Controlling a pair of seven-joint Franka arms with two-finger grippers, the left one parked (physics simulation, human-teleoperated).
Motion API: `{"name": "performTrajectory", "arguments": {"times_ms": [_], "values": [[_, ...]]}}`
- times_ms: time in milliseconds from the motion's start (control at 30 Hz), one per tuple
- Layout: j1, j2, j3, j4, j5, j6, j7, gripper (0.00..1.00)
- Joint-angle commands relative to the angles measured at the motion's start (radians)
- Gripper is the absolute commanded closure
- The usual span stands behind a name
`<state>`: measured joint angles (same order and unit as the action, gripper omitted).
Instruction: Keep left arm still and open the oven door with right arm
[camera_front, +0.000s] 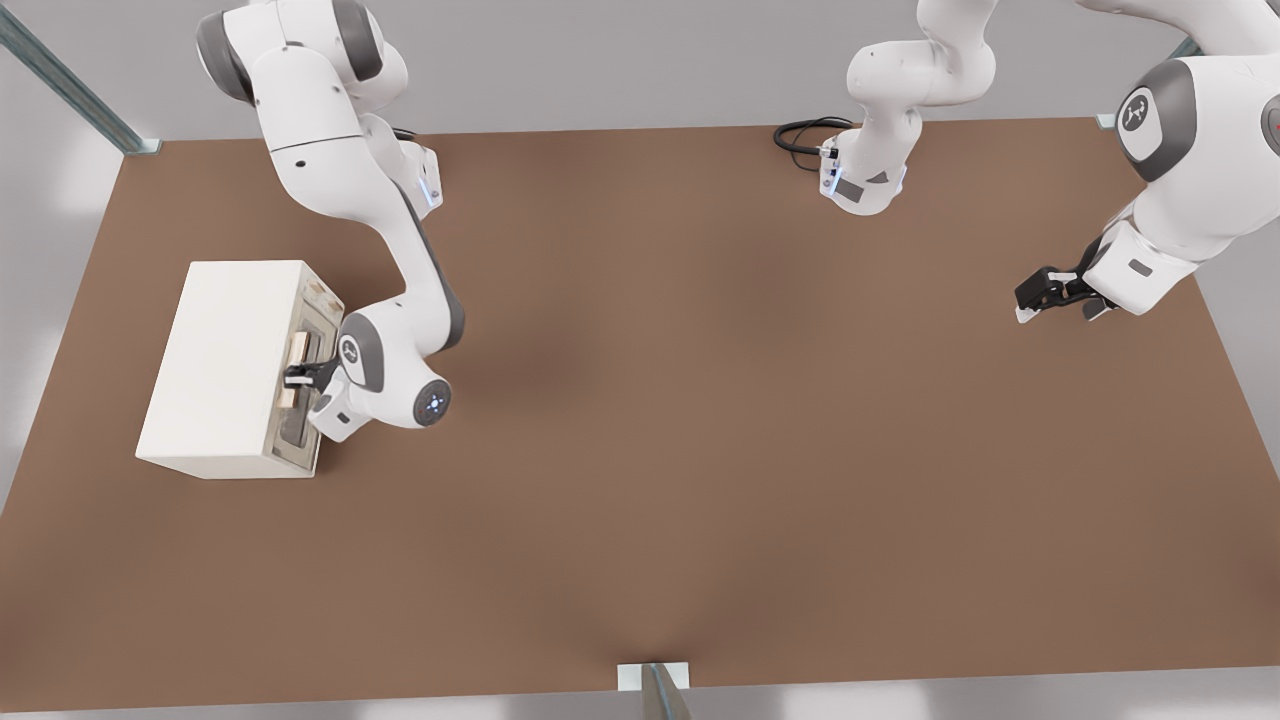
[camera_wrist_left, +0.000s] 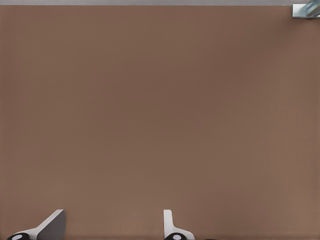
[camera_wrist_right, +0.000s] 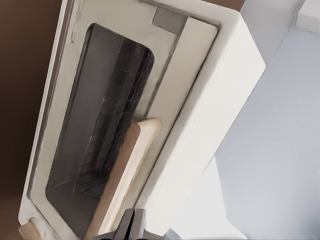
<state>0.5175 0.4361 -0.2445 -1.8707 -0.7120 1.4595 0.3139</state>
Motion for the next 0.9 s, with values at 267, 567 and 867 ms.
{"name": "performTrajectory", "arguments": {"times_ms": [267, 567, 867], "values": [[-0.008, 0.006, -0.016, -0.028, -0.009, 0.050, 0.057, 1.00], [-0.011, 0.007, -0.016, -0.033, -0.007, 0.065, 0.059, 1.00], [-0.008, 0.013, -0.016, -0.033, -0.007, 0.070, 0.065, 1.00]]}}
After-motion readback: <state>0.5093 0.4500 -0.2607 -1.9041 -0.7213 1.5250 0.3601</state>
